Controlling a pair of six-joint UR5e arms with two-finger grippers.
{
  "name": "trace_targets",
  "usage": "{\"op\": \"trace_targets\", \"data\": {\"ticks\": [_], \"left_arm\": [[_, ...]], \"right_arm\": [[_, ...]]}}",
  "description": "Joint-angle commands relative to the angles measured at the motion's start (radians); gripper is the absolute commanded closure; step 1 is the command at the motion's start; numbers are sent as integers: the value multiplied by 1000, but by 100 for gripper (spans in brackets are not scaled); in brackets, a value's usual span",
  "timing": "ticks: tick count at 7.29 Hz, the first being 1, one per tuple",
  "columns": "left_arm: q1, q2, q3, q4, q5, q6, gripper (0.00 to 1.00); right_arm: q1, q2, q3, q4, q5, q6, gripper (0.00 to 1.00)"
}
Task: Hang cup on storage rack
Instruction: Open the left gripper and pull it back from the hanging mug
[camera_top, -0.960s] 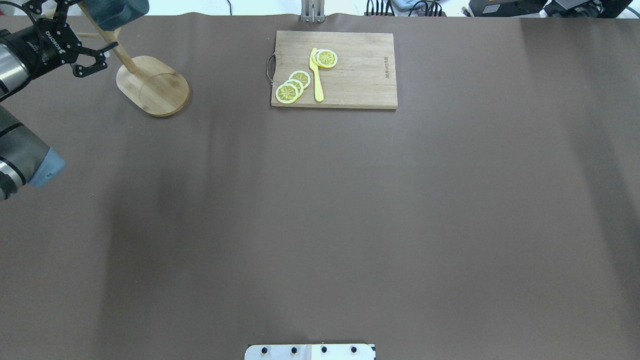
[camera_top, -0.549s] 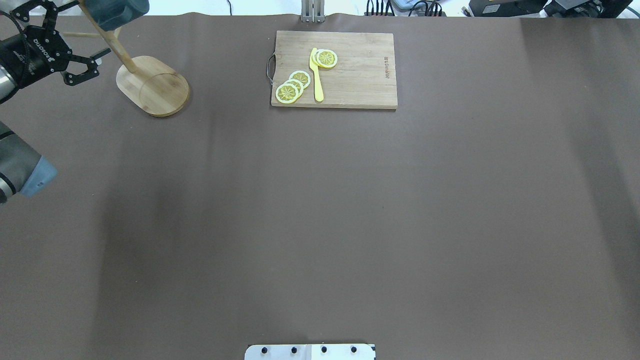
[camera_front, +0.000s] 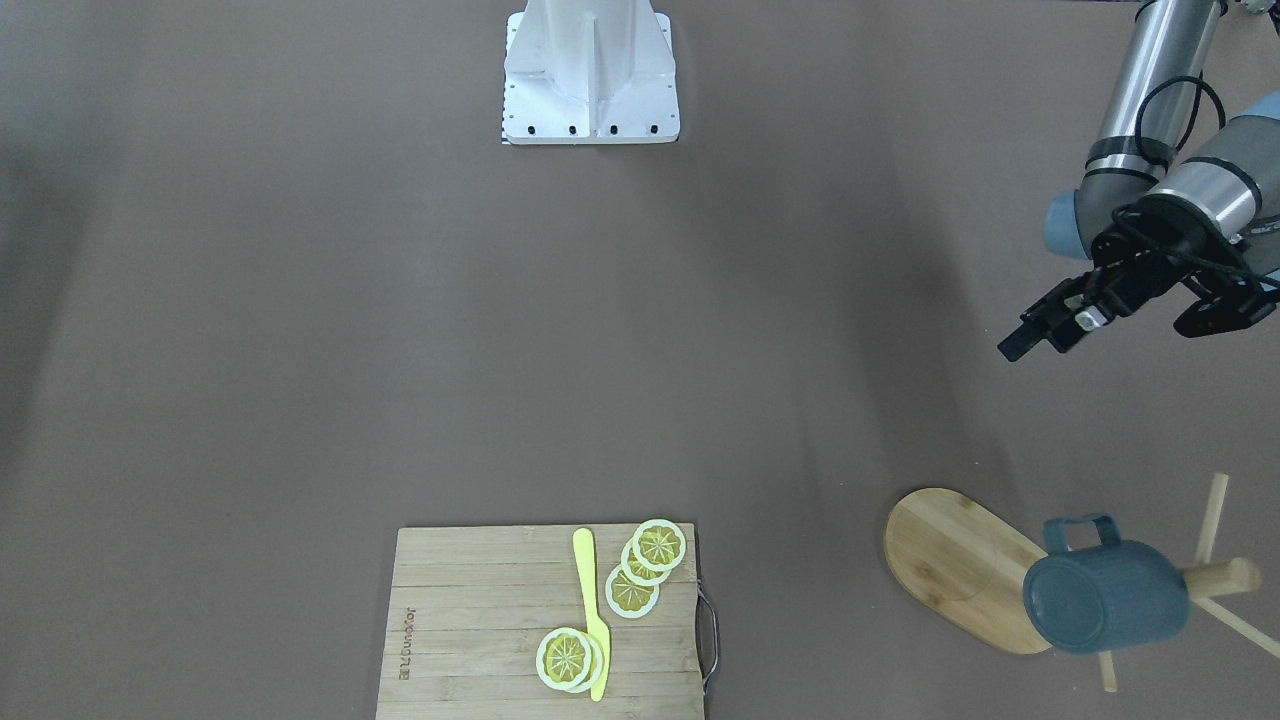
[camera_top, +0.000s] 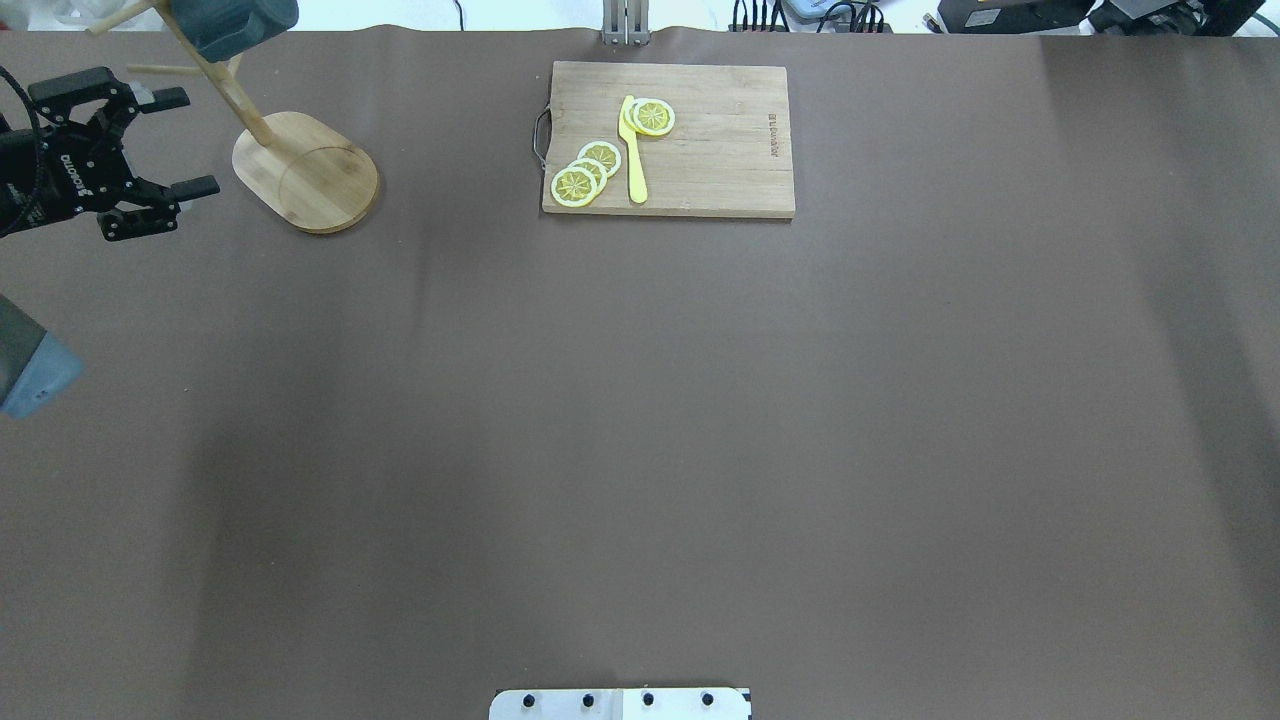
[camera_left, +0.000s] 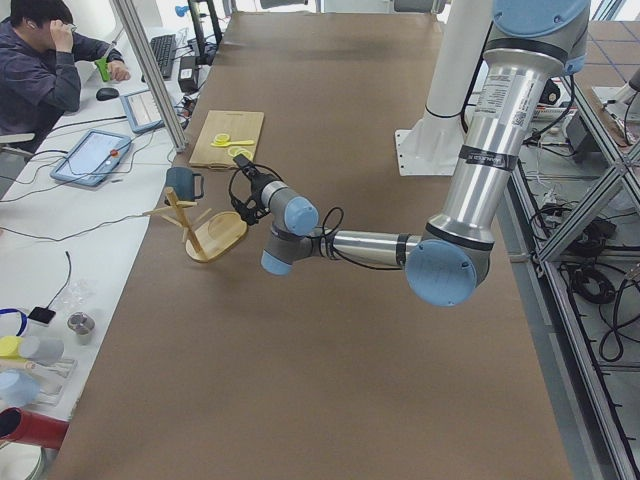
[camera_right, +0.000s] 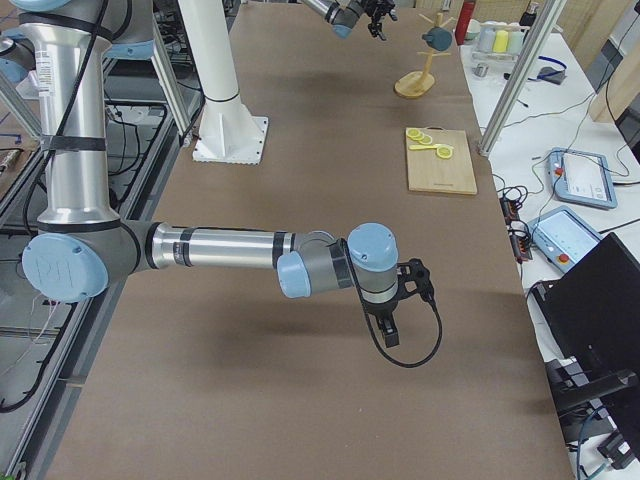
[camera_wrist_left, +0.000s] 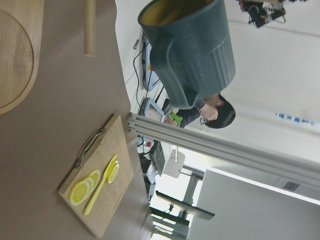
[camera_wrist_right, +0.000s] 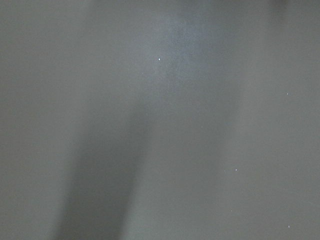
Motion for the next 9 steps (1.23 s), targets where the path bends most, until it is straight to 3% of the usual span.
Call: {"op": "trace_targets", "data": {"ticks": [1,2,5,9], "left_arm": [[-22,3,-5,18,-222,328,1],[-64,4,-8,58,-268,481,1],[-135,87,-10,257,-261,1183,1],[-193,130,-42,667,-2,1989,1]], "right_arm": [[0,0,1,0,0,0,0],[0,1,1,0,0,0,0],[-2,1,2,0,0,9,0],[-2,1,1,0,2,9,0]]}}
